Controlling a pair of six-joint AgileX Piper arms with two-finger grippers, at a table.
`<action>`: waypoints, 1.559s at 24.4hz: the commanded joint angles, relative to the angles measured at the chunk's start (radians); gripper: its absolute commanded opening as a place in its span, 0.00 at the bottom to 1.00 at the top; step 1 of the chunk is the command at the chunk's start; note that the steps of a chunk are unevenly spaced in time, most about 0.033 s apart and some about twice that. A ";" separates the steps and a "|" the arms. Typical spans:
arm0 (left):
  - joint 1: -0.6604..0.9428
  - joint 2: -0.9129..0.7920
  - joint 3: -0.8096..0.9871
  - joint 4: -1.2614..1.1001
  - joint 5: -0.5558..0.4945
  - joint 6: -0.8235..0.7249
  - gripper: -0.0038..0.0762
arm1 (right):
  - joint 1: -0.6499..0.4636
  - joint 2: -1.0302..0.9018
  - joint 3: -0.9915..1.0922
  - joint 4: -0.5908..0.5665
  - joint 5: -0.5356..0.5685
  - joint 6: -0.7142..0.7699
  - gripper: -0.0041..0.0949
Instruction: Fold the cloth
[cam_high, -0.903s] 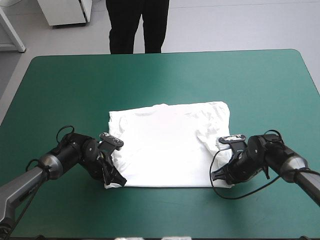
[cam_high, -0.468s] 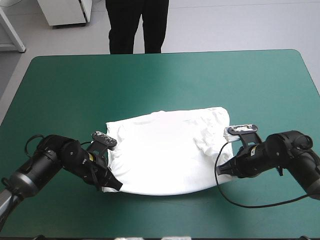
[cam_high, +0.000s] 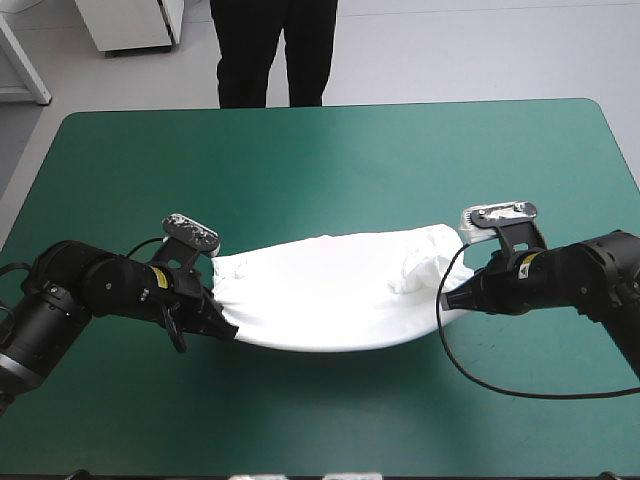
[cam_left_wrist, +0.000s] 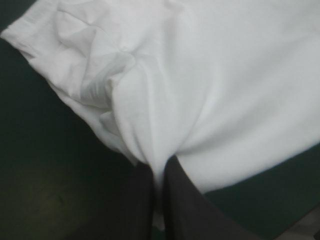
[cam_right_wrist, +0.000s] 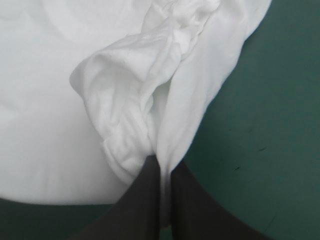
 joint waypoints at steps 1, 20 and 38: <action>-0.004 -0.021 -0.052 0.041 -0.061 -0.037 0.04 | 0.001 -0.019 -0.055 -0.086 -0.087 0.028 0.02; -0.003 0.288 -0.056 0.371 -0.472 -0.199 0.04 | -0.001 0.391 -0.100 -0.225 -0.564 0.103 0.02; -0.002 0.376 -0.074 0.375 -0.356 -0.197 0.60 | -0.001 0.447 -0.164 -0.247 -0.414 0.038 0.49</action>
